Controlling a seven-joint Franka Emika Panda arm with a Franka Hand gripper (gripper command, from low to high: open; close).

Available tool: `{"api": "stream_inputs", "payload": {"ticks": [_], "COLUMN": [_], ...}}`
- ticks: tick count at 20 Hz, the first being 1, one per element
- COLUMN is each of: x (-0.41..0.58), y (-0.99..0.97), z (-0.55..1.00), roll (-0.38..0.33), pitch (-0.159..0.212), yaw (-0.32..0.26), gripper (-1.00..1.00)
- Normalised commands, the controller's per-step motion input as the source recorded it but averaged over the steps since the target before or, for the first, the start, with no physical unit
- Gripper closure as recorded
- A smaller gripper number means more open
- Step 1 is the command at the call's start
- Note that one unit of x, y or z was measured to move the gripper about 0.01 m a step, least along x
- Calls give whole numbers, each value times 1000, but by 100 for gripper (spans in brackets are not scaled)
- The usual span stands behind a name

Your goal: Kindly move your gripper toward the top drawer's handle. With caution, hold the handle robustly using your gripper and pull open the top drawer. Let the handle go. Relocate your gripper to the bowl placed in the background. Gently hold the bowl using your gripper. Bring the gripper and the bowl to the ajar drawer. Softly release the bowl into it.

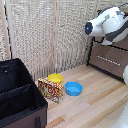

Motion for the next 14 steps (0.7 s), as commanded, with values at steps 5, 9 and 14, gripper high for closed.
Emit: {"api": "stream_inputs", "payload": {"ticks": [5,9,14], "x": [-73,-15,1], "y": [-89,-69,110], "z": [0,0,79], "roll": [2,0,44], "pitch": [0,12,42], "yaw": [0,5,52], "gripper": [100,100,100]}}
